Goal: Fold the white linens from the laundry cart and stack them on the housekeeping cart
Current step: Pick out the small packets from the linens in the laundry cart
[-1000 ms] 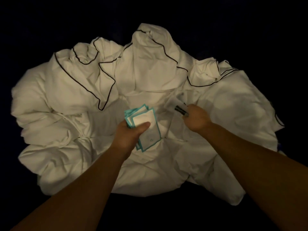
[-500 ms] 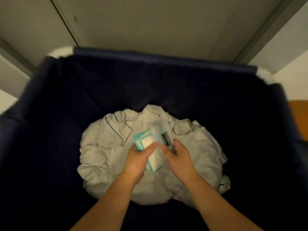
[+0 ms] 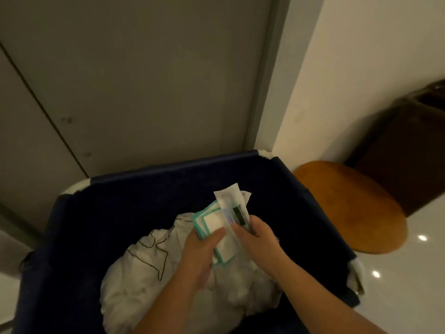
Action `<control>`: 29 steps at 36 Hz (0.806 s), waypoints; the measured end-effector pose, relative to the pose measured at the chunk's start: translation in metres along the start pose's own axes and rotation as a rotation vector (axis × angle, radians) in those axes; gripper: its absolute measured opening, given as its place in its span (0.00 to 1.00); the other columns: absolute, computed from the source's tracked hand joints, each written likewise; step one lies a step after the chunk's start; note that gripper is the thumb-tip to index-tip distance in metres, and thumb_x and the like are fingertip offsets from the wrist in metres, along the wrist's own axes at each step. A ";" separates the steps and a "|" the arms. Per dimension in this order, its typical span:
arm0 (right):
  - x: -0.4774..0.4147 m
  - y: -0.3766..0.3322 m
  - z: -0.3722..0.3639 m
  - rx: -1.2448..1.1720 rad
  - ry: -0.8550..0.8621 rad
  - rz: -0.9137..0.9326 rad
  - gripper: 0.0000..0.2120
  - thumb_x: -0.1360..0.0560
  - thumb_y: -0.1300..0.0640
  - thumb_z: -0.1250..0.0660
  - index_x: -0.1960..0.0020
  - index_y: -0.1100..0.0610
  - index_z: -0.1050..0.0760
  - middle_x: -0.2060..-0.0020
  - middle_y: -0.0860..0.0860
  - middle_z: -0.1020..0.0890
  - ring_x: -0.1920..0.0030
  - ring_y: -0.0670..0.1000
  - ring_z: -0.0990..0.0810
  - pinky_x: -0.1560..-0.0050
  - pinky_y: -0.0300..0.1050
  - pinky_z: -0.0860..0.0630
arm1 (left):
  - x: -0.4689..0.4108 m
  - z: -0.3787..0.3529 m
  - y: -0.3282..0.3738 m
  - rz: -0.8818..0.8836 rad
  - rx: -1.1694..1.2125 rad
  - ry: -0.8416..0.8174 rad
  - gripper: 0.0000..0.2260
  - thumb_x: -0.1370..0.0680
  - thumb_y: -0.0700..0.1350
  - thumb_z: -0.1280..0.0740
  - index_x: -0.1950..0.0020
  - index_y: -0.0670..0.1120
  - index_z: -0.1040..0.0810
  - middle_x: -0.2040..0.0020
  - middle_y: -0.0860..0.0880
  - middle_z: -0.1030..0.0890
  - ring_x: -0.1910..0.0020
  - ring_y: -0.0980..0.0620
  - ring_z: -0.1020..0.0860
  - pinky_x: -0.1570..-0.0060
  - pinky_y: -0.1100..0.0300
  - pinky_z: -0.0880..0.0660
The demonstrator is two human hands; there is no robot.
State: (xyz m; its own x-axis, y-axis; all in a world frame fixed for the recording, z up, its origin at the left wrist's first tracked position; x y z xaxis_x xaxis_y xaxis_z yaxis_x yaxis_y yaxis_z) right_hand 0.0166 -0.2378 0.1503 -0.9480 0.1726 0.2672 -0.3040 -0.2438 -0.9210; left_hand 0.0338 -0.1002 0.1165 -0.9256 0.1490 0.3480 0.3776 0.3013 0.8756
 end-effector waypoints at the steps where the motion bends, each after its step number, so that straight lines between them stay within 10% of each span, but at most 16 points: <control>1: 0.009 -0.001 0.006 -0.024 0.026 0.009 0.09 0.22 0.52 0.34 0.54 0.58 0.24 0.62 0.51 0.19 0.63 0.47 0.19 0.60 0.48 0.20 | 0.004 -0.004 0.000 -0.003 -0.022 -0.015 0.13 0.24 0.37 0.32 0.40 0.46 0.22 0.49 0.45 0.15 0.50 0.46 0.17 0.55 0.51 0.20; 11: 0.106 0.028 0.110 -0.133 0.330 0.016 0.09 0.24 0.49 0.31 0.50 0.54 0.22 0.56 0.53 0.16 0.56 0.50 0.16 0.53 0.53 0.18 | 0.065 -0.118 -0.018 -0.042 -0.170 -0.293 0.06 0.22 0.40 0.33 0.46 0.46 0.20 0.55 0.45 0.15 0.56 0.46 0.16 0.60 0.54 0.20; 29: 0.361 0.202 0.423 -0.326 0.790 -0.135 0.11 0.25 0.47 0.32 0.53 0.55 0.20 0.61 0.49 0.16 0.60 0.46 0.16 0.62 0.37 0.22 | 0.254 -0.452 -0.231 0.142 -0.393 -0.794 0.27 0.36 0.44 0.21 0.38 0.48 0.22 0.48 0.46 0.16 0.48 0.45 0.17 0.48 0.43 0.21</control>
State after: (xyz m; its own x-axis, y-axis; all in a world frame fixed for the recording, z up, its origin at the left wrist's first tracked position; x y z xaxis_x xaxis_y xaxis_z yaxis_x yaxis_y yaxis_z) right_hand -0.4266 -0.6283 0.1805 -0.5257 0.8229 0.2157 -0.2522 0.0914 -0.9633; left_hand -0.3001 -0.5575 0.1536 -0.5255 0.8116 0.2553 0.3161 -0.0923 0.9442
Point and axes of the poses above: each hand's wrist, its own x-axis away from the middle knuckle, its own z-axis out of the back of the hand, y = z × x, the point moved 6 cm from there along -x, towards the middle knuckle
